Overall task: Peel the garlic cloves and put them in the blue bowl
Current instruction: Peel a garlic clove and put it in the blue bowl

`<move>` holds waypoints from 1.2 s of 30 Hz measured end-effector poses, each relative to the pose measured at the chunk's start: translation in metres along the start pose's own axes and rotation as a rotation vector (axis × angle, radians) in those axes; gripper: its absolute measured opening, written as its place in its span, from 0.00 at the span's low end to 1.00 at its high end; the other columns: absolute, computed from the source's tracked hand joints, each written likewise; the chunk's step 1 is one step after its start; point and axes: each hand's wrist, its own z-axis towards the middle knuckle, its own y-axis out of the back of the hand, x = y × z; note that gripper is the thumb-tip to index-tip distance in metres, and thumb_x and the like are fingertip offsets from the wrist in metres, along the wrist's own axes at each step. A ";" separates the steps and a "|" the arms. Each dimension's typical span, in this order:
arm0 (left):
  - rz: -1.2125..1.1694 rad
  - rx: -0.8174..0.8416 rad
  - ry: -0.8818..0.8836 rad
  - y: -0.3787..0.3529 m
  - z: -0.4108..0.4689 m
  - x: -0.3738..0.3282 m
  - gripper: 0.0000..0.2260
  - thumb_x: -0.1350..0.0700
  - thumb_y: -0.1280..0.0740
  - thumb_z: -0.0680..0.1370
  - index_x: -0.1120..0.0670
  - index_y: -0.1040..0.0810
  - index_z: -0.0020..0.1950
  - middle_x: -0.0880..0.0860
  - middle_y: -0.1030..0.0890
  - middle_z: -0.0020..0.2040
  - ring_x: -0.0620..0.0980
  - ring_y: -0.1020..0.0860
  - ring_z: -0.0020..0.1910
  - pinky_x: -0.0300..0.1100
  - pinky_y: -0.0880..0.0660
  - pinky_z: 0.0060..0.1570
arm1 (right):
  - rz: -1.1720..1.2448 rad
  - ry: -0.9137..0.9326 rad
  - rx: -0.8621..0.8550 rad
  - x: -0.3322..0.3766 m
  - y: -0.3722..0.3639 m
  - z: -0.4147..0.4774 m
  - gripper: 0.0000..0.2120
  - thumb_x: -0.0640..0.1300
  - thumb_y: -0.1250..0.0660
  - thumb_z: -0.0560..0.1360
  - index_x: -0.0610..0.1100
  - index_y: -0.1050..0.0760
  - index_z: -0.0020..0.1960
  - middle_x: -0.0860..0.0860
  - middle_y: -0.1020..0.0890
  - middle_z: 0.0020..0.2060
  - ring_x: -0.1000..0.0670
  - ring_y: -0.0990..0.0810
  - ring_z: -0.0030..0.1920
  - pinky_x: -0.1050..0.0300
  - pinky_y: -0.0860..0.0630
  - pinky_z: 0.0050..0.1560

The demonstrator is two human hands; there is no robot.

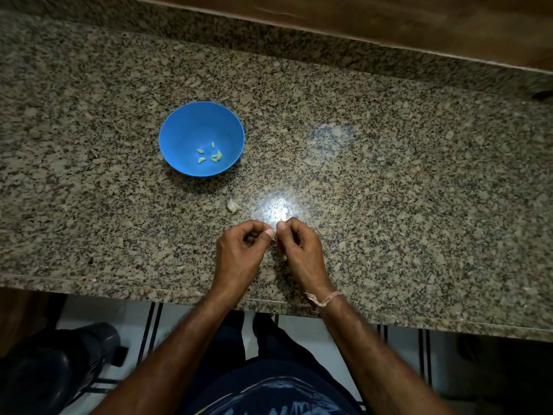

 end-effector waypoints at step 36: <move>-0.099 0.033 0.057 0.018 0.014 0.002 0.02 0.56 0.25 0.78 0.52 0.15 0.50 0.49 0.14 0.43 0.46 0.16 0.43 0.37 0.20 0.43 | 0.475 -0.206 -0.024 0.012 -0.010 -0.005 0.05 0.34 0.28 0.77 0.37 0.19 0.53 0.44 0.13 0.48 0.47 0.15 0.49 0.55 0.17 0.52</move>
